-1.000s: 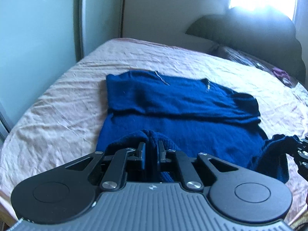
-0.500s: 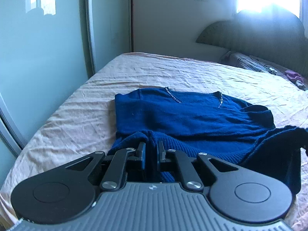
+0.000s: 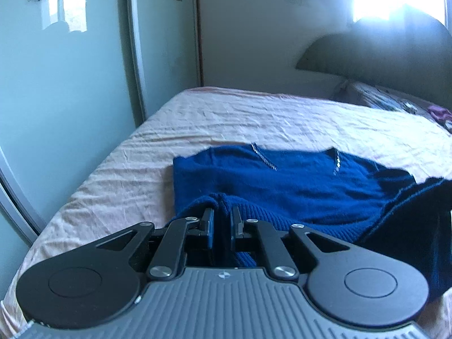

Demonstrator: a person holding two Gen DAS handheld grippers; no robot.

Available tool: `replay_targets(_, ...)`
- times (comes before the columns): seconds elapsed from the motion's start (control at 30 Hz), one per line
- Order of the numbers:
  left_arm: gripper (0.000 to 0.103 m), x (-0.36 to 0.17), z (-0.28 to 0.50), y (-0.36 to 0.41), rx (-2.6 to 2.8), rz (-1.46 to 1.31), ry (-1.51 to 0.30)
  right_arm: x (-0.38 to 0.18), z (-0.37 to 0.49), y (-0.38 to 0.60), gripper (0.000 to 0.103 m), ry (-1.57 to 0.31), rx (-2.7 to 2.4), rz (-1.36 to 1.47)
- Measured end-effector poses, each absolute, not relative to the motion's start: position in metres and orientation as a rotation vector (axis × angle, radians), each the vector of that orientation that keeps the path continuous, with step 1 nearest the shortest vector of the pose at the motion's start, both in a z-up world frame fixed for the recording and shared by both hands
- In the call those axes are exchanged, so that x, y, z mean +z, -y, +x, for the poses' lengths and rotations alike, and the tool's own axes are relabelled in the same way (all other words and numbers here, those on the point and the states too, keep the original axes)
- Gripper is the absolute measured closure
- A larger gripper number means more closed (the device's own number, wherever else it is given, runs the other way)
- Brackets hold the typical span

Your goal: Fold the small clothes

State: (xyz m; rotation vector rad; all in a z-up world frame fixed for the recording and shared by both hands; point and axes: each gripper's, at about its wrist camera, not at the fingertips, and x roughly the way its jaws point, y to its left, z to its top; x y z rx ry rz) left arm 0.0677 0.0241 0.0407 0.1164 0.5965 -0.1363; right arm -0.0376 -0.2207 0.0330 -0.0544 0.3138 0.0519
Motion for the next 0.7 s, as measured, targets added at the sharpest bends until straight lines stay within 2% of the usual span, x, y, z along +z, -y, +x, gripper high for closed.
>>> replay_targets(0.13,0.093,0.048,0.083,-0.021,-0.111,0.119,-0.559,0.034,-0.024,0.221,0.091,-0.307,0.032,-0.057)
replay_targets(0.17,0.102,0.050,0.088,-0.020,-0.102,0.122,-0.549,0.035,-0.020,0.222,0.091,-0.305,0.026,-0.055)
replay_targets(0.27,0.102,0.052,0.105,-0.016,-0.071,0.133,-0.526,0.037,-0.007,0.226,0.091,-0.303,0.008,-0.040)
replay_targets(0.4,0.100,0.051,0.132,-0.025,-0.082,0.082,-0.587,0.033,0.010,0.231,0.091,-0.316,0.009,-0.017)
replay_targets(0.5,0.088,0.050,0.137,-0.041,-0.151,0.072,-0.612,0.028,0.014,0.233,0.091,-0.329,0.016,-0.012)
replay_targets(0.53,0.069,0.050,0.135,-0.044,-0.190,0.090,-0.608,0.026,0.014,0.235,0.091,-0.334,0.018,-0.012)
replay_targets(0.57,0.045,0.048,0.132,-0.047,-0.240,0.132,-0.601,0.024,0.015,0.236,0.091,-0.342,0.021,-0.011)
replay_targets(0.63,0.024,0.041,0.117,-0.045,-0.348,0.288,-0.552,0.020,0.015,0.240,0.091,-0.352,0.029,-0.001)
replay_targets(0.7,0.022,0.028,0.097,-0.035,-0.418,0.525,-0.472,0.018,0.017,0.242,0.091,-0.361,0.032,0.011)
